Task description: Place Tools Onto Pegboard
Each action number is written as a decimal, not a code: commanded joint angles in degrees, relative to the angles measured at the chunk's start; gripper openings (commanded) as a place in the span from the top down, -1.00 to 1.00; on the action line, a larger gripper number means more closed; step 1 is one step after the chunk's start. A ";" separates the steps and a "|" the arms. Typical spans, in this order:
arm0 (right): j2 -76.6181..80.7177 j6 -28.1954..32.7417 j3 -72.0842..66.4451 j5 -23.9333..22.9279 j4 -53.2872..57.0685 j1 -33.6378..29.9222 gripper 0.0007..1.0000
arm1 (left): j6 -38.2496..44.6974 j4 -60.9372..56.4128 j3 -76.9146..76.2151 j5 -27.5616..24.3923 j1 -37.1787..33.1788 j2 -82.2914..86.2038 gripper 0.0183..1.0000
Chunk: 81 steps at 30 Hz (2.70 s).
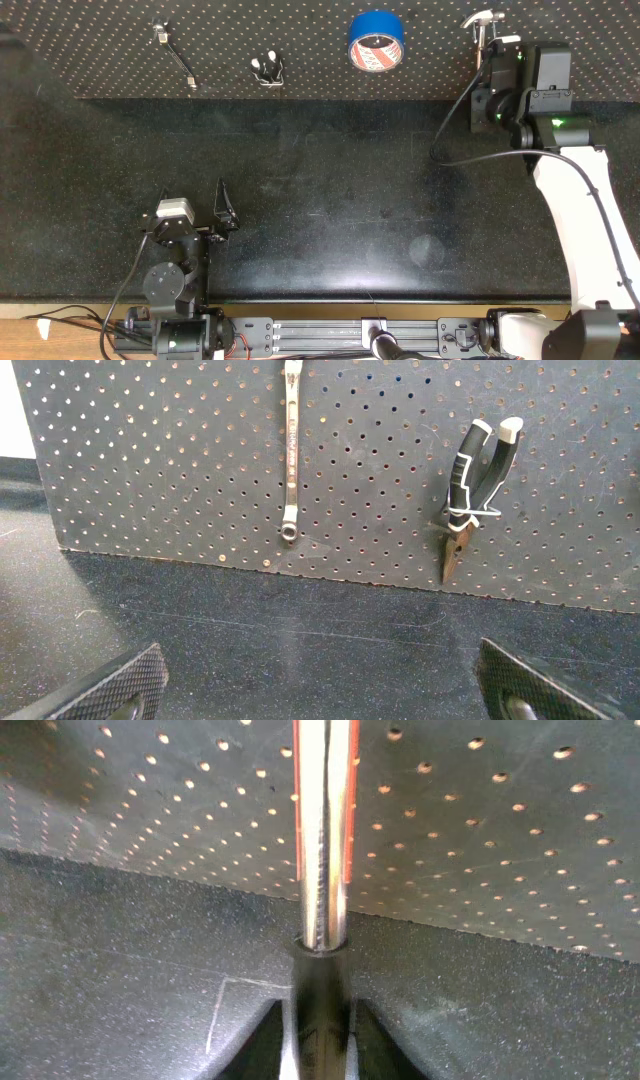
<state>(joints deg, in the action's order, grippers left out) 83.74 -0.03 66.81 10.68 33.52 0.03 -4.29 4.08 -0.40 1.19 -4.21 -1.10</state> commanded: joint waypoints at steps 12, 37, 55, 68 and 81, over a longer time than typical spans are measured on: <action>0.57 -0.35 0.13 -0.13 -1.55 0.26 -0.95 | 0.74 0.44 0.09 -0.20 -0.28 0.31 -0.99; -40.28 -6.21 -45.09 -4.04 -36.50 0.17 -0.96 | 0.74 0.44 0.09 -0.20 -0.28 0.31 -0.99; -63.54 -14.53 -66.60 -6.51 -47.36 0.17 -0.97 | 0.74 0.44 0.09 -0.20 -0.28 0.31 -0.99; -76.87 -14.53 -66.58 -5.05 -29.70 0.26 -0.97 | 0.74 0.44 0.09 -0.20 -0.28 0.31 -0.99; -83.71 -14.51 -66.58 -4.46 -29.79 1.03 -0.97 | 0.74 0.44 0.09 -0.20 -0.28 0.31 -0.99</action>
<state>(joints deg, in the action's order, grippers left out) 0.69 -13.89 0.36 4.84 3.49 0.78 -4.29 4.08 -0.40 1.19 -4.21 -1.10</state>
